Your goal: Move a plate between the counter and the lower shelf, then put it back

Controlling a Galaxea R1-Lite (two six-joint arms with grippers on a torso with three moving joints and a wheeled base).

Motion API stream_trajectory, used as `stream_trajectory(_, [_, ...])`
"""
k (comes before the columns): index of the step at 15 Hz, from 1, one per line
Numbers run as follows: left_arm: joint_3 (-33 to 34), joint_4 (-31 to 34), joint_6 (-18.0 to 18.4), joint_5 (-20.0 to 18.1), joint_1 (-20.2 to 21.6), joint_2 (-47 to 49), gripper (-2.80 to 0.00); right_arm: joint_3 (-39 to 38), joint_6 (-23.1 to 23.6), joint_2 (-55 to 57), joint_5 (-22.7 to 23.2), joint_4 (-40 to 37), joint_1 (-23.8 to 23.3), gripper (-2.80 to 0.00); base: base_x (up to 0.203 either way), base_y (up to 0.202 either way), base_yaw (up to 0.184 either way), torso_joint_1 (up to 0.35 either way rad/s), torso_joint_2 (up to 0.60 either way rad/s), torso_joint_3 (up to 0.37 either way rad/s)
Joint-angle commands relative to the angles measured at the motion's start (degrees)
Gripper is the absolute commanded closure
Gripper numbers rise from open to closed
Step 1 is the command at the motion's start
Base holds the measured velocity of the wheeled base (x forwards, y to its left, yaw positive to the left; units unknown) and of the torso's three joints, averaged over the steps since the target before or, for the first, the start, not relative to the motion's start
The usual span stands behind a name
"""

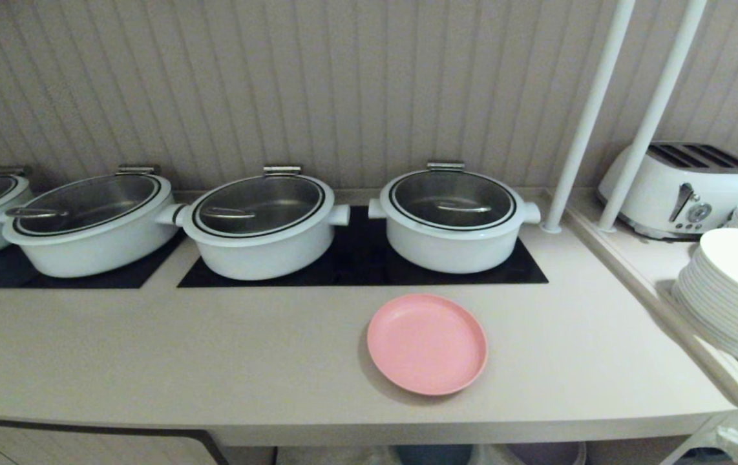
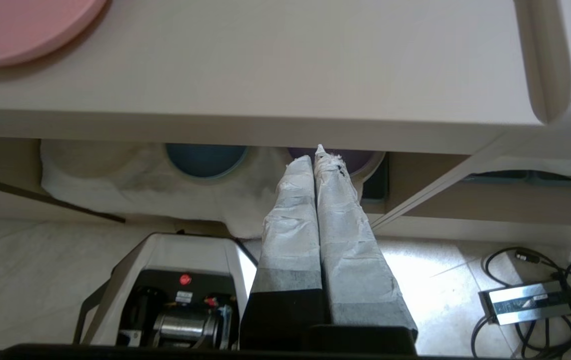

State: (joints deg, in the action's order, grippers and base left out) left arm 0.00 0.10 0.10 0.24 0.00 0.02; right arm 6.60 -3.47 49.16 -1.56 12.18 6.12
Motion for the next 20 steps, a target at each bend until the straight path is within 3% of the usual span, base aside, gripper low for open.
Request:
stream_trajectory(1, [0.00, -0.01, -0.01, 0.02, 0.00, -0.02, 0.00, -3.58, 0.11, -4.75, -0.06, 1.16, -0.42, 0.00, 0.000, 0.000, 0.000, 0.000, 0.00, 0.000])
stream_trajectory(6, [0.00, -0.01, -0.01, 0.02, 0.00, -0.02, 0.00, -6.49, 0.38, -16.12, -0.08, 0.22, -1.16, 0.00, 0.000, 0.000, 0.000, 0.000, 0.00, 0.000])
stream_trajectory(12, [0.00, -0.01, -0.01, 0.02, 0.00, -0.02, 0.00, -6.51, 5.46, -27.64, 1.81, -5.11, -7.05, 0.00, 0.000, 0.000, 0.000, 0.000, 0.00, 0.000])
stream_trajectory(20, [0.00, -0.01, -0.01, 0.02, 0.00, -0.02, 0.00, -6.54, 6.42, -42.53, 1.80, -12.16, -6.47, 0.00, 0.000, 0.000, 0.000, 0.000, 0.00, 0.000])
